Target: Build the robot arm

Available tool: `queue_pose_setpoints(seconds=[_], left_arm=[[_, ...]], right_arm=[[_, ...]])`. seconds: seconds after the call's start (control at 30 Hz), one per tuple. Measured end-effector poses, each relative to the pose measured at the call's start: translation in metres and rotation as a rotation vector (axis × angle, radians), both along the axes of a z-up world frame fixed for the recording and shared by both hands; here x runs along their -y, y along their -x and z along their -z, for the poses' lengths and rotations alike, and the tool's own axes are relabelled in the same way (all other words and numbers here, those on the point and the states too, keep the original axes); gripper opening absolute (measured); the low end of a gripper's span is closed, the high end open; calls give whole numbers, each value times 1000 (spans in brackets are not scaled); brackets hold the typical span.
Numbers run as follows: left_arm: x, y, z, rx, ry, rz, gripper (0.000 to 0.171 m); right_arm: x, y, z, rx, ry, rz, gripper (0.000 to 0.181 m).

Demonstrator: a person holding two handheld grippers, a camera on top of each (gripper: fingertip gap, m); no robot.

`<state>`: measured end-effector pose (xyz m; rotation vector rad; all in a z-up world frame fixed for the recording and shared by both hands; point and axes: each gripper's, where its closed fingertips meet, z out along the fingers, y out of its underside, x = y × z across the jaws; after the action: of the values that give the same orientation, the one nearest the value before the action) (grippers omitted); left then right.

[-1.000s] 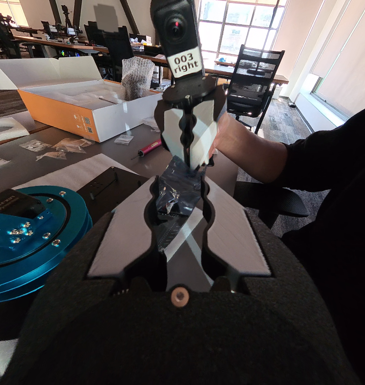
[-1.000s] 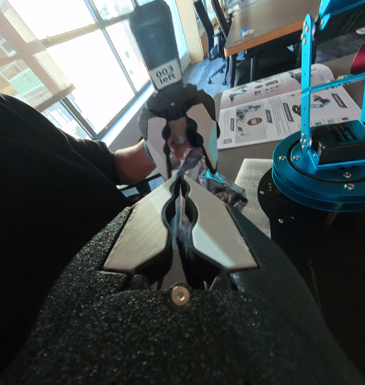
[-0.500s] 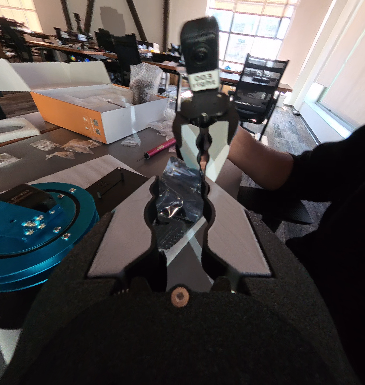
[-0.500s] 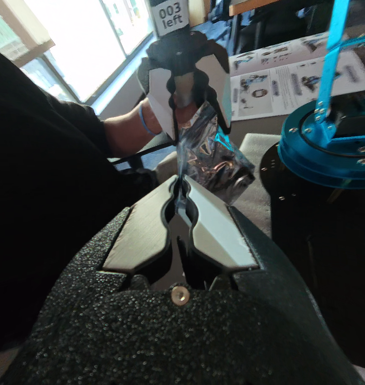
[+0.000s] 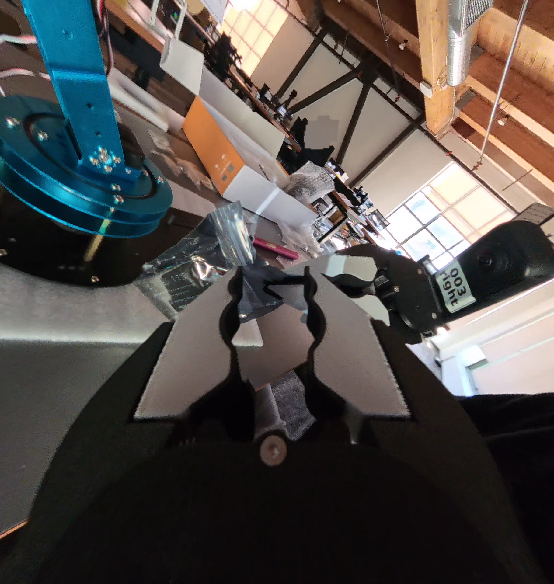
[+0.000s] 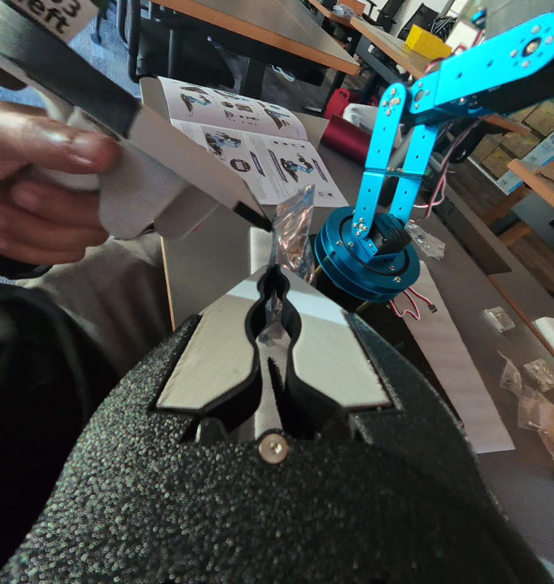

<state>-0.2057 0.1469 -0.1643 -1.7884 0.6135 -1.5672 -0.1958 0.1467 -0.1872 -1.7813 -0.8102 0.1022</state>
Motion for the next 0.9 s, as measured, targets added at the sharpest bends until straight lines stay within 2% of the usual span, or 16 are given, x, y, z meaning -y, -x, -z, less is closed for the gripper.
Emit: queue_pose_setpoints(seconds=[0.1, 0.17, 0.33, 0.37, 0.5, 0.6, 0.67, 0.7, 0.83, 0.9], left_arm=[[-4, -1, 4, 16, 61, 19, 31], [-8, -2, 7, -3, 47, 13, 19], [-10, -7, 7, -13, 18, 34, 14], [-12, -6, 8, -17, 2, 30, 0], [-11, -8, 9, 9, -2, 64, 0], [-10, -9, 6, 17, -2, 60, 1], [-8, -11, 3, 32, 35, 74, 32], [-7, -12, 2, 44, 55, 82, 37], [-11, -12, 4, 20, 28, 58, 22], [-11, -13, 5, 14, 22, 59, 17]], right_arm=[[1, 4, 2, 1, 9, -11, 0], [0, 3, 1, 8, -2, -5, 0], [1, 0, 1, -39, 18, -21, 1], [2, 0, 0, -78, 37, -39, 2], [3, -4, 0, -229, 122, -96, 1], [-1, -10, -4, -226, 84, -75, 0], [-1, -8, -1, -174, 65, -63, 0], [1, -5, 0, -152, 55, -67, 0], [1, -3, 0, -70, 1, -40, 0], [2, -1, 1, -95, 21, -49, 0]])
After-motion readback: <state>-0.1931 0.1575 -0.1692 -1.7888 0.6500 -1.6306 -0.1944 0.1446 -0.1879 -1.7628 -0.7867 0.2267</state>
